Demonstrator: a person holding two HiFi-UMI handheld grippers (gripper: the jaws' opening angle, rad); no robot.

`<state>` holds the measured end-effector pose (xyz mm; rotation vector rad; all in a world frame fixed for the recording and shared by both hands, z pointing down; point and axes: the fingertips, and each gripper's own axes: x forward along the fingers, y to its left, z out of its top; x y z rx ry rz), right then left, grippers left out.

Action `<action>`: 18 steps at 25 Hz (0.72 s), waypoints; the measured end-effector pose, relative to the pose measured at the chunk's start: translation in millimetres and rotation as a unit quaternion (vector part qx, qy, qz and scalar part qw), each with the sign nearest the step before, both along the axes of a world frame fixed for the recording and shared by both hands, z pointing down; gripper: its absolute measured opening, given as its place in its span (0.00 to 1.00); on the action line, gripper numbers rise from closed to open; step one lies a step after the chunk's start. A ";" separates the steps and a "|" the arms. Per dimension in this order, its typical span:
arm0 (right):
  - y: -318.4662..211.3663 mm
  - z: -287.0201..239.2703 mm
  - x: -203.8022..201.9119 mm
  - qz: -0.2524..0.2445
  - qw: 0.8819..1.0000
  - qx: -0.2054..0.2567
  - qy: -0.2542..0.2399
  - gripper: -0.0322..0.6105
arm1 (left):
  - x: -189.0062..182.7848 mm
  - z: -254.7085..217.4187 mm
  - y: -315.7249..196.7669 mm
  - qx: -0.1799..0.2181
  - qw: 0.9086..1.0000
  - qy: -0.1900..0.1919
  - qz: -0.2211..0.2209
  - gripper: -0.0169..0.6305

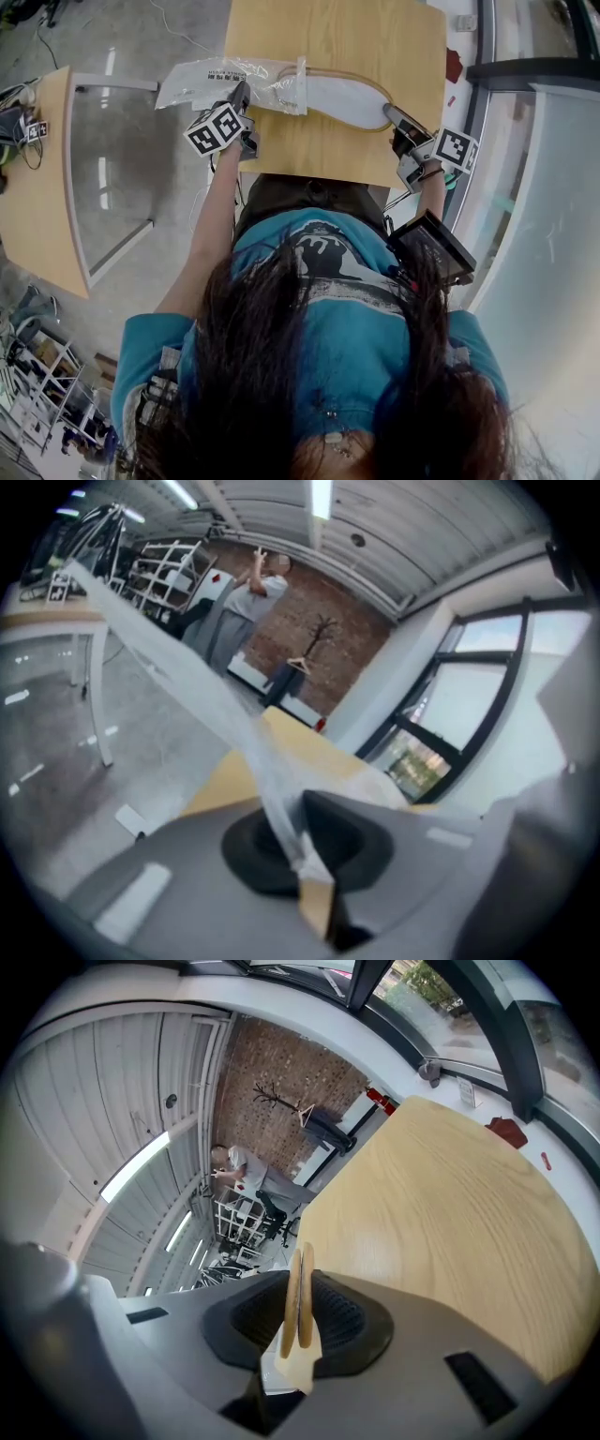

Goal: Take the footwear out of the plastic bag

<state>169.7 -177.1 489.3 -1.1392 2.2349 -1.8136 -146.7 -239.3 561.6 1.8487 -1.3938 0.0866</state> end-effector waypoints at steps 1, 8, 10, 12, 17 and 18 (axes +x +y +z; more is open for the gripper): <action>-0.2 -0.5 2.0 0.002 1.000 0.002 0.002 0.17 | -2.8 1.2 -1.2 0.000 1.000 -0.015 -0.003 0.03; 4.2 1.7 22.7 0.043 0.999 -0.011 0.016 0.16 | -27.1 14.1 -0.4 -0.011 0.996 -0.086 -0.029 0.03; 4.2 -0.9 32.0 0.064 0.998 -0.011 0.013 0.16 | -29.6 18.4 1.8 -0.017 0.996 -0.077 -0.038 0.03; 3.4 -5.0 39.8 0.084 0.996 -0.007 0.003 0.16 | -30.9 21.4 4.4 -0.021 0.996 -0.077 -0.045 0.03; -2.4 -27.8 58.4 0.128 0.991 0.026 -0.028 0.16 | -22.9 27.1 8.3 -0.033 0.997 -0.045 -0.055 0.03; -4.8 -32.6 60.3 0.131 0.990 0.032 -0.031 0.16 | -18.8 29.3 8.6 -0.039 0.997 -0.037 -0.054 0.03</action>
